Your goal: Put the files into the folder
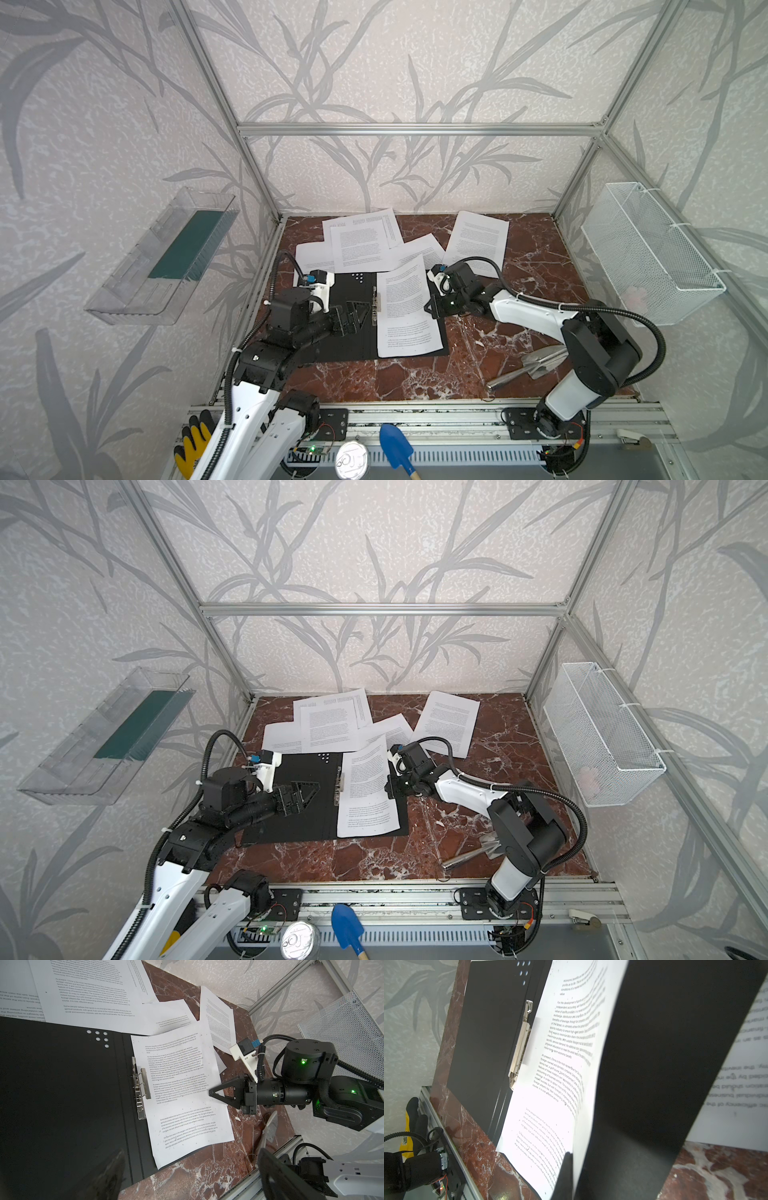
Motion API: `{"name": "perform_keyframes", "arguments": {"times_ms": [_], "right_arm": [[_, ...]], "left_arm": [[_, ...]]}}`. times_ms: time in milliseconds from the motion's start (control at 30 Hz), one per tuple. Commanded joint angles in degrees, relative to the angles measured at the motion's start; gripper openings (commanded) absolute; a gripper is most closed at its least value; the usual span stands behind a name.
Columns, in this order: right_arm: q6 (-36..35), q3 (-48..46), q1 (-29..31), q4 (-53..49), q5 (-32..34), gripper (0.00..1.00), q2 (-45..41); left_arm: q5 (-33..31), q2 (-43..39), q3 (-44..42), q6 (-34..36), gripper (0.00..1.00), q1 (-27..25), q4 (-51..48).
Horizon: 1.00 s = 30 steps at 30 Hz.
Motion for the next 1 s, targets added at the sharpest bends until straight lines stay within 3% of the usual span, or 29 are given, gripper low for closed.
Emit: {"name": "perform_keyframes", "arguments": {"times_ms": [0,600,967], "right_arm": [[0.34,-0.1,0.27,0.6,-0.84,0.0,-0.63],[0.54,0.76,0.45,0.97,-1.47,0.01,0.69],[1.38,2.7,0.19,-2.22,2.34,0.53,2.86]], "left_arm": [[0.17,-0.54,-0.74,0.88,0.99,0.19,-0.33],[0.41,-0.9,-0.88,0.88,0.99,0.2,-0.15],[0.59,-1.29,-0.88,0.84,0.99,0.2,-0.11]]}}
